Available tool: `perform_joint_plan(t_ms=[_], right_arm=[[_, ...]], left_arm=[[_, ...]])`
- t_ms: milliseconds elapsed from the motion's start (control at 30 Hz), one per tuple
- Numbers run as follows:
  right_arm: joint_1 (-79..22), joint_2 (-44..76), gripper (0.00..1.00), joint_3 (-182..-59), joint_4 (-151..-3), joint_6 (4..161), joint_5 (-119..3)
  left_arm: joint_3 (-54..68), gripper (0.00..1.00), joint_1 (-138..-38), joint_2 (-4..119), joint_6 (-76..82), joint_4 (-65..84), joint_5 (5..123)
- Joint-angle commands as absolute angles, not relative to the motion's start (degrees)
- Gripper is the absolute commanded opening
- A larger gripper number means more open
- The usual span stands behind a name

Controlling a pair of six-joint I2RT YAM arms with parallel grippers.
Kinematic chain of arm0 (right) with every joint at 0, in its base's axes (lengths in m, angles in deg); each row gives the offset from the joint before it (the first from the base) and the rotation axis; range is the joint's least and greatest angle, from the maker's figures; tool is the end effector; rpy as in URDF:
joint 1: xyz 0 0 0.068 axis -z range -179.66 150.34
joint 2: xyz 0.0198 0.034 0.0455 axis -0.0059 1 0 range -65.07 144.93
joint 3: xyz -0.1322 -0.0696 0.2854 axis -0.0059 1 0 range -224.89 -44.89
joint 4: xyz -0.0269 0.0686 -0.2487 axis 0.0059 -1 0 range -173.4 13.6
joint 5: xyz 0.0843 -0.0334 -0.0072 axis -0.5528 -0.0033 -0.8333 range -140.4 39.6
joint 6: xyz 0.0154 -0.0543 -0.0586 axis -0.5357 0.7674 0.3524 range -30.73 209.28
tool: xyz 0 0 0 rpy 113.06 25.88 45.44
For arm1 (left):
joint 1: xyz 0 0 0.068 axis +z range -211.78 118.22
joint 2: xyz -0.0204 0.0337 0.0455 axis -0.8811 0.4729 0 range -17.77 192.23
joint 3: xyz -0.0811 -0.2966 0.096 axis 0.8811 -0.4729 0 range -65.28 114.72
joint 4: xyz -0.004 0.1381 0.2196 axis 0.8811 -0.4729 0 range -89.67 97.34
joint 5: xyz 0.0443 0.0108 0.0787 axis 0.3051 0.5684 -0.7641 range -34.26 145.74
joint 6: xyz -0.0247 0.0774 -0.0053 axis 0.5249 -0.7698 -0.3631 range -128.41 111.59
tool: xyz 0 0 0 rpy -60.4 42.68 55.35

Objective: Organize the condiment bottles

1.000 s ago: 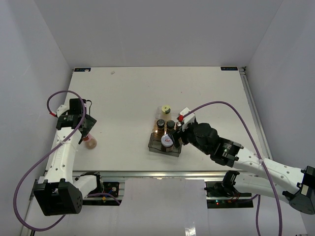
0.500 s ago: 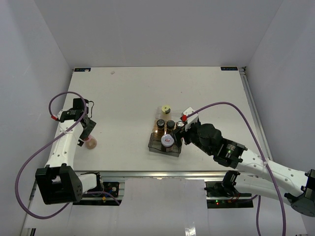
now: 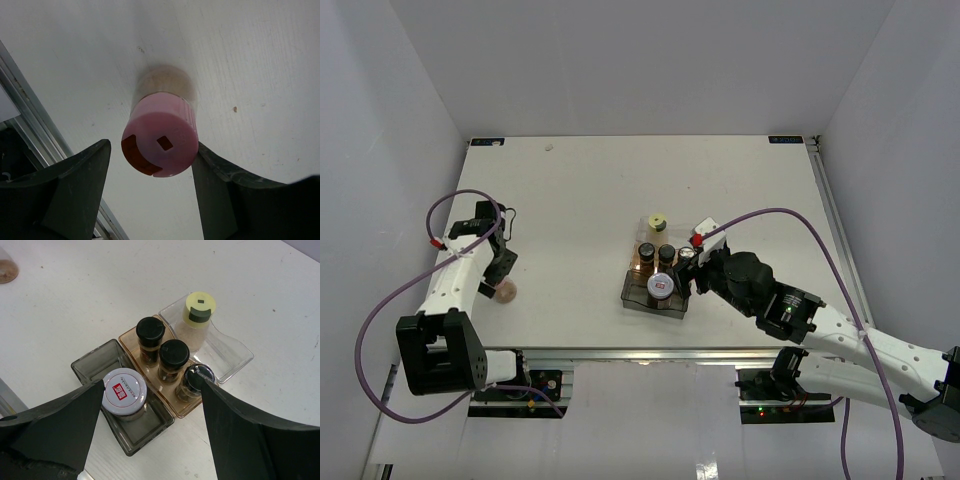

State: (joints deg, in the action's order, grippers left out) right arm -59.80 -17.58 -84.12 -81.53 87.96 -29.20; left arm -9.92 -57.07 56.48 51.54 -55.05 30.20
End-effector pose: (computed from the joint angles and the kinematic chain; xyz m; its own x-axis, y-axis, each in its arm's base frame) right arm 0.1180 0.1540 0.3376 -0.1298 -0.1831 -0.9745 -0.6305 0.7737 -0.0614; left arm 0.2015 0.0471 0.2583 -0.3728 -0.8143 -0.4449 -0.9224 0.3774 0.0821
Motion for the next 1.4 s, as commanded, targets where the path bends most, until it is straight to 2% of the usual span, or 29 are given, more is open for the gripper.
perform_joint_plan(t_ms=[0, 133, 433, 500, 567, 667, 867, 1100, 1367], right_arm=[[-60.1, -18.5, 0.85, -84.8, -80.6, 88.3, -27.6], [-60.1, -18.3, 0.85, -85.0, -80.6, 88.5, -27.5], [-60.2, -18.2, 0.85, -84.7, -80.4, 88.5, -27.3], [-60.1, -18.2, 0.85, -84.6, -80.4, 88.5, -27.2], [-60.1, -18.2, 0.85, -84.6, -80.3, 88.5, -27.2], [-60.1, -18.2, 0.85, -84.4, -80.1, 88.6, -27.1], [-60.2, -18.6, 0.85, -84.4, -80.2, 88.6, -26.8], [-60.2, -19.0, 0.85, -84.5, -80.6, 88.4, -26.2], [-60.1, -19.1, 0.85, -84.4, -80.8, 88.5, -25.3]], left_arm=[[-10.6, 0.73, -56.8, 56.7, 52.2, -53.5, 29.5], [-11.3, 0.62, -56.8, 57.1, 52.4, -52.7, 29.7], [-11.7, 0.19, -56.8, 57.8, 49.9, -50.7, 29.7], [-11.9, 0.14, -56.8, 57.7, 49.4, -50.5, 29.7], [-12.1, 0.13, -56.8, 57.7, 48.8, -50.2, 29.9], [-12.4, 0.0, -56.8, 57.7, 47.9, -49.1, 30.7], [-11.7, 0.0, -59.2, 58.2, 42.2, -44.0, 36.2], [-1.2, 0.0, -71.4, 64.3, 39.3, -45.7, 32.3], [3.8, 0.0, -80.3, 66.3, 31.2, -38.1, 39.3]])
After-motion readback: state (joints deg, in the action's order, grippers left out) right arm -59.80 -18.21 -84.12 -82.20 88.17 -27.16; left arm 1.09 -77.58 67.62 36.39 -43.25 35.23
